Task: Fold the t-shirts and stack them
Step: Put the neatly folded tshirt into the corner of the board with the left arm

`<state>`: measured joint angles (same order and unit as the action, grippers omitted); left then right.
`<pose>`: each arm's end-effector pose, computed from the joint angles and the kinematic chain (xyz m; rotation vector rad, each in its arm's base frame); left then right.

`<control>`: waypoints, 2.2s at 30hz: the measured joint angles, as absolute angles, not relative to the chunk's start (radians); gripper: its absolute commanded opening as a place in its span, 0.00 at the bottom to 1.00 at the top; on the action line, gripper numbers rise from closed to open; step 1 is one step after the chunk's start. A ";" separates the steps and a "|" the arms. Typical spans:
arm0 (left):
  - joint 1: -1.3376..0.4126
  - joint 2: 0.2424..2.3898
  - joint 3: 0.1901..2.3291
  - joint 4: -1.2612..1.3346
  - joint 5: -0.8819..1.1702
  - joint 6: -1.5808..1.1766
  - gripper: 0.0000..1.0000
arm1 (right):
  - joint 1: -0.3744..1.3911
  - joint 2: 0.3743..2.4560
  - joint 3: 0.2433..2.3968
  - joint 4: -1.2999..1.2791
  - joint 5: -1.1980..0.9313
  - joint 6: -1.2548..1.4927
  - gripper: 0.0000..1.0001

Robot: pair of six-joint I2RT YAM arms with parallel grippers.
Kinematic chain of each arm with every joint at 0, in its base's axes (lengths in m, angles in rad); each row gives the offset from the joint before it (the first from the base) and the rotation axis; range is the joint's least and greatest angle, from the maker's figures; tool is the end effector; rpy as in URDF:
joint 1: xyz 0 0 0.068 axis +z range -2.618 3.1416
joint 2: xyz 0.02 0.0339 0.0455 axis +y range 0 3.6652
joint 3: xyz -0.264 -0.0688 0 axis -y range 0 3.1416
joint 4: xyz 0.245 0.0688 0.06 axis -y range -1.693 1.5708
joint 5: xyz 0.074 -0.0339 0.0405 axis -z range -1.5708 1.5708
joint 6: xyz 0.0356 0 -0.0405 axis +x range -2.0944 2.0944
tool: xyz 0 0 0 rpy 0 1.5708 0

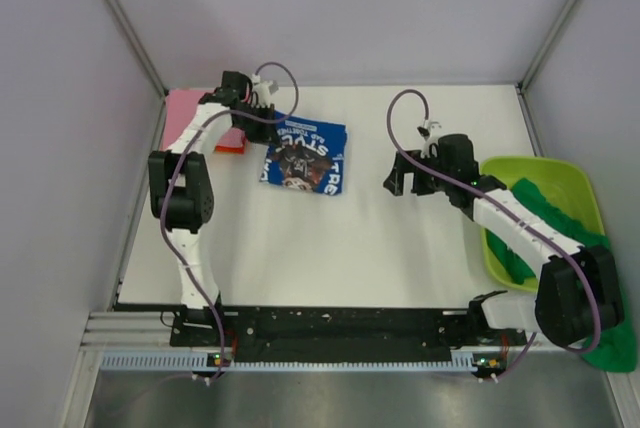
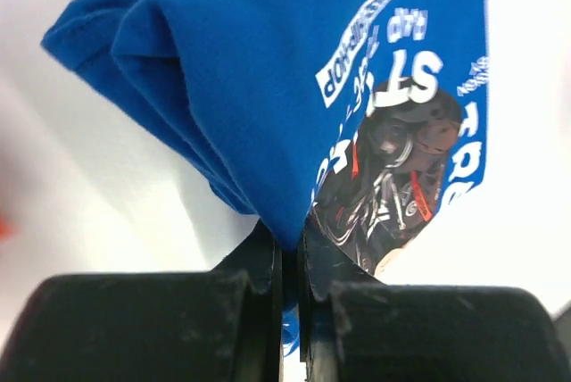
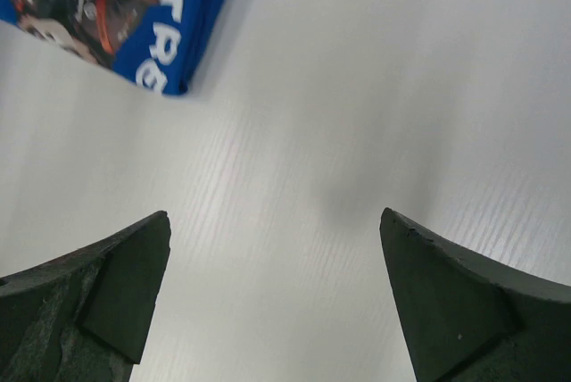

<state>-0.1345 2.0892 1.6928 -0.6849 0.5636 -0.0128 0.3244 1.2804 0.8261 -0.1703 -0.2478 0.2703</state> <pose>0.4423 -0.0790 0.2117 0.3442 2.5719 -0.7948 0.2616 0.0972 0.2494 -0.2028 2.2299 0.6012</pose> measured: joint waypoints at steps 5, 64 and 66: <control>-0.070 2.148 2.004 -0.796 0.431 0.105 0.00 | 0.324 1.277 0.816 -0.204 -0.228 0.249 0.99; 0.131 2.250 2.351 -0.832 -0.050 0.619 0.00 | 0.324 1.221 0.779 -0.300 -0.127 0.141 0.99; 0.140 2.284 2.351 -0.830 -0.050 0.609 0.00 | 0.324 1.221 0.779 -0.302 -0.125 0.138 0.99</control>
<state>0.1402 2.2841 2.3512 -0.8299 -0.0498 0.6086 0.3241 1.2213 0.7788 -0.3016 -0.1253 0.1379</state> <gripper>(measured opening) 0.036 0.987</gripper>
